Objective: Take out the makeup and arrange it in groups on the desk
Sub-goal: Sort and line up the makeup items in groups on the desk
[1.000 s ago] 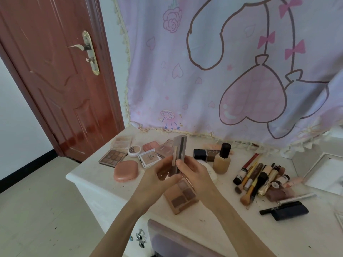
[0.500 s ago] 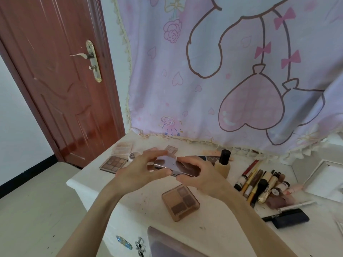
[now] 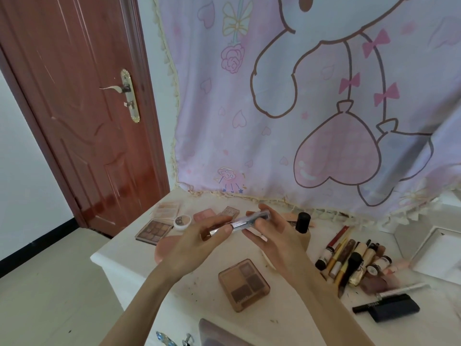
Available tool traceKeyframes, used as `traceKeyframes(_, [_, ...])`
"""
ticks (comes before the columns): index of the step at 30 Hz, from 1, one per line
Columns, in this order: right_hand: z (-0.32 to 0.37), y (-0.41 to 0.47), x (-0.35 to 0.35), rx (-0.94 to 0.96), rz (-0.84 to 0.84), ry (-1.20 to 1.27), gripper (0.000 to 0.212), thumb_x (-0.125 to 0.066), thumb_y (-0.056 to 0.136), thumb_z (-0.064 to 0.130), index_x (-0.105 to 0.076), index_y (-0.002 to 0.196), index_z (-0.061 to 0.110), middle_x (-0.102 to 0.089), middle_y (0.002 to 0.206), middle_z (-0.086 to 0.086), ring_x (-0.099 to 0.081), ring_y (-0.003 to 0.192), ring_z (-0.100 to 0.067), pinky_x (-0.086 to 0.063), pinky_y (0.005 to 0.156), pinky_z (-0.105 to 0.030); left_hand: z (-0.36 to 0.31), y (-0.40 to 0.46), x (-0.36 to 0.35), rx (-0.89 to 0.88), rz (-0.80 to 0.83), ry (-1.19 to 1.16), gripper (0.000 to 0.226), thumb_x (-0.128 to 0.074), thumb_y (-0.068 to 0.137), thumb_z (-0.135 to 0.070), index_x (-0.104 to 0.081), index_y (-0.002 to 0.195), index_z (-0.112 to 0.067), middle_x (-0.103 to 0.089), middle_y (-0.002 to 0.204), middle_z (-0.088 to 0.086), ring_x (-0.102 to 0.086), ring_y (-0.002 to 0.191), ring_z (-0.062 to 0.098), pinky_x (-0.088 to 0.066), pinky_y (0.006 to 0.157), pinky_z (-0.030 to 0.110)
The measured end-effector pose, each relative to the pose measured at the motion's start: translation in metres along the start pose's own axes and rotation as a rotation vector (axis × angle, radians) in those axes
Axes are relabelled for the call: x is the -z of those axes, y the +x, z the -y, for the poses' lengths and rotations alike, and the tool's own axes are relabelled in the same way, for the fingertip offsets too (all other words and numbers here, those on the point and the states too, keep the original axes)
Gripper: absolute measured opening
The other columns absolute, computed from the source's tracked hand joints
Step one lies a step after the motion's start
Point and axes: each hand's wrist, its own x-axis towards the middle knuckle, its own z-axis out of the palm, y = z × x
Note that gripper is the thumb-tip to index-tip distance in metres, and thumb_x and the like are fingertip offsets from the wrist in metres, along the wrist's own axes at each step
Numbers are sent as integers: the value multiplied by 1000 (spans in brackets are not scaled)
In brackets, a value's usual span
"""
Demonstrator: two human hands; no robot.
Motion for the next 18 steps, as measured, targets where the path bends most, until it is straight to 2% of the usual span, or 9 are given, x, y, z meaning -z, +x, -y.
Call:
traceKeyframes(1, [0, 1, -4, 7, -42, -44, 52, -71, 72, 10, -48, 118, 4, -70, 90, -5, -69, 89, -16, -52, 91, -38, 0, 1, 0, -20, 29, 35, 30, -52, 87, -38, -62, 114, -33, -67, 108, -11, -58, 101, 1, -45, 88, 17])
traceKeyframes(3, [0, 3, -10, 31, -135, -163, 41, -63, 83, 4, -49, 121, 6, -68, 98, -8, -68, 91, -16, -51, 92, -40, -2, 3, 0, -64, 60, 118, 23, -50, 90, -37, -60, 110, -42, -66, 110, -13, -58, 105, 3, -43, 92, 20])
traceKeyframes(6, [-4, 3, -16, 82, -190, -350, 49, -67, 82, 8, -50, 127, 11, -65, 110, -6, -64, 102, -14, -50, 95, -38, -8, 4, 1, -162, 79, 254, 26, -46, 91, -39, -54, 115, -47, -61, 107, -34, -56, 103, -7, -43, 87, 11])
traceKeyframes(8, [-7, 1, -18, 121, -179, -500, 55, -71, 79, 13, -48, 128, 17, -64, 111, 3, -61, 107, -7, -50, 92, -28, -11, 5, 3, -227, 85, 304, 30, -46, 92, -30, -54, 121, -36, -57, 93, -44, -53, 91, -19, -38, 77, 2])
traceKeyframes(10, [-8, 0, -20, 150, -164, -592, 56, -73, 78, 16, -45, 126, 25, -62, 111, 11, -58, 108, -2, -48, 84, -19, -11, 6, 5, -260, 91, 356, 32, -47, 95, -17, -53, 125, -26, -56, 77, -34, -49, 69, -22, -34, 64, 1])
traceKeyframes(12, [-10, 0, -21, 176, -170, -602, 56, -73, 77, 17, -44, 124, 28, -61, 111, 13, -57, 109, -1, -48, 82, -17, -9, 7, 6, -289, 70, 388, 29, -46, 97, -18, -56, 123, -26, -52, 72, -20, -45, 53, -14, -31, 56, 5])
traceKeyframes(14, [-12, 0, -23, 198, -180, -607, 57, -74, 77, 17, -45, 124, 28, -61, 111, 13, -56, 109, 0, -47, 82, -17, -2, 7, 8, -288, 25, 383, 31, -42, 94, -31, -55, 121, -38, -50, 57, -17, -40, 49, -1, -29, 53, 11])
traceKeyframes(15, [-13, 0, -24, 204, -183, -607, 57, -74, 77, 17, -45, 125, 28, -61, 111, 13, -56, 109, 2, -47, 81, -16, 2, 8, 9, -283, 11, 378, 32, -41, 92, -37, -52, 120, -47, -51, 56, -18, -41, 50, 3, -32, 54, 13])
traceKeyframes(18, [-21, 2, -26, 221, -202, -580, 57, -73, 77, 14, -46, 125, 26, -63, 112, 9, -57, 110, -2, -48, 82, -16, 10, 8, 12, -310, 0, 396, 32, -34, 87, -53, -41, 114, -69, -65, 74, -12, -53, 64, 18, -43, 68, 20])
